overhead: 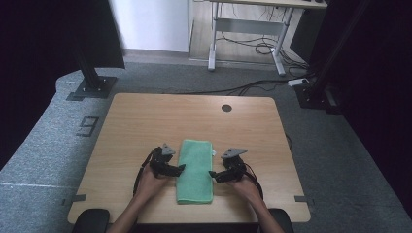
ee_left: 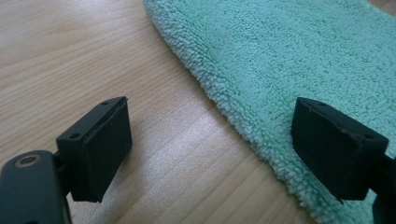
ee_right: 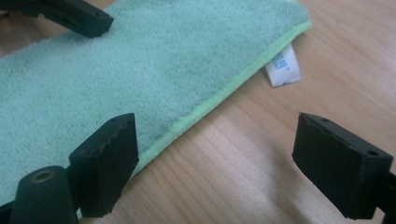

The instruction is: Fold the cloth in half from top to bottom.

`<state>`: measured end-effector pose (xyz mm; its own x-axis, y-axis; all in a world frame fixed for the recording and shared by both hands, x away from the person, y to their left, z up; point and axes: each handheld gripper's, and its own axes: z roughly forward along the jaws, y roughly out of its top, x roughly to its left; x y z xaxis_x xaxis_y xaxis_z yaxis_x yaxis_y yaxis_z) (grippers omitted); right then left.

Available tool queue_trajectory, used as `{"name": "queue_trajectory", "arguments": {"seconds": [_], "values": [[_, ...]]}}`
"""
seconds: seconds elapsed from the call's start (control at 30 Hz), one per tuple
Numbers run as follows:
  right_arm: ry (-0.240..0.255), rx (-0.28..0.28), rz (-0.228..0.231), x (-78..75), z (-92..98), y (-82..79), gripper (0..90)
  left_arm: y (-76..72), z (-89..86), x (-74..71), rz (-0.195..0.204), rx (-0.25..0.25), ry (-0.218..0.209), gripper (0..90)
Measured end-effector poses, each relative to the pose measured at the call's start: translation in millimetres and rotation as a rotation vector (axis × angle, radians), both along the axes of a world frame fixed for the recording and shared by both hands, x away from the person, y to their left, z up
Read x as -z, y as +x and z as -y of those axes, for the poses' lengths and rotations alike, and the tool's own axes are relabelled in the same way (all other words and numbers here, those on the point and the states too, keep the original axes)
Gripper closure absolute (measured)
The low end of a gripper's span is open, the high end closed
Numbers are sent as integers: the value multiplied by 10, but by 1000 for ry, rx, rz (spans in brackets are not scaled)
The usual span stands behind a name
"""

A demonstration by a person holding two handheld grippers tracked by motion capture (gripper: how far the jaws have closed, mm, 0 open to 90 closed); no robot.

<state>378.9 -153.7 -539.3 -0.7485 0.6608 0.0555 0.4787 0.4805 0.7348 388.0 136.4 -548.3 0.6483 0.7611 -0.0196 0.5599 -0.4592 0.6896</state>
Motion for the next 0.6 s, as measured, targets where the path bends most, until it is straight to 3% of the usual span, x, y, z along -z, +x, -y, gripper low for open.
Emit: {"name": "queue_trajectory", "arguments": {"seconds": [0.47,0.6], "values": [[-1,-9,8,-120,-66,250,146,-1,-2,-1,0,1,2,131],[-7,-19,12,-155,-120,342,199,-2,-2,-1,0,2,2,131]]}}
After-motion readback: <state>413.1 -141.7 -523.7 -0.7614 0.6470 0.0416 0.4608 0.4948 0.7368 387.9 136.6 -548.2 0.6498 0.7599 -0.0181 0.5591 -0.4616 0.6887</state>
